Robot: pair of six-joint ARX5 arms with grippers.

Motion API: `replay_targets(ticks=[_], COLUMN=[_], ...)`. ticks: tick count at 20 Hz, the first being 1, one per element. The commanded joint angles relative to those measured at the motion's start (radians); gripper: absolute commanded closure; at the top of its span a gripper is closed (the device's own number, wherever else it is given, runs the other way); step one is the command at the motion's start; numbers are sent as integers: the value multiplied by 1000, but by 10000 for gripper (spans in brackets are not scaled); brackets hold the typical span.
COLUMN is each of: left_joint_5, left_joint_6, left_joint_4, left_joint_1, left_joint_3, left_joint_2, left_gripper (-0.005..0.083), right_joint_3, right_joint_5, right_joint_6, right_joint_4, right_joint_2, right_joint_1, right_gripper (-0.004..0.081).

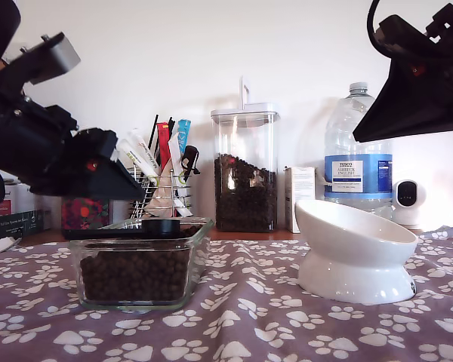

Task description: Measure one spoon of cat food and pour it into the food bowl

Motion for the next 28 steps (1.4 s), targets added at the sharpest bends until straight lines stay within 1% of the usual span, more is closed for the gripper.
replay_targets(ticks=[1,3,5,8,16,18,22,24,26,28], left_joint_5=[-5,-17,-61,-80,-81,-80,-80,-81,-81,-81], left_joint_6=[6,6,6,6,-2,-2,-2,-2,-2,-2], left_joint_4=[1,-41,-76,-153,-220,-231,-248,-277,-281,-282], left_joint_1=[-8,-16,-23,-23,-23,-23,-23,-23,-23,-23], left_joint_3=[23,60,90,122,128,128,128,128,128,128], left_joint_2=[46,75,91,105,115,115,115,115,115,115], left_gripper=[343,344,344,347,352,399,442,460,498,517], right_joint_3=[-11,-11,-11,-11,-11,-11,-11,-11,-11,-11], right_joint_5=[-6,-6,-7,-7,-7,-8,-10,-28,-31,-33], right_joint_6=[-6,-5,-5,-5,2,2,2,2,2,2], right_joint_4=[11,11,13,13,17,17,17,17,17,17], right_joint_2=[-1,-1,-1,-1,-1,-1,-1,-1,-1,-1], right_joint_1=[5,5,5,5,5,5,5,5,5,5], right_gripper=[780,780,780,780,780,780,780,780,780,780])
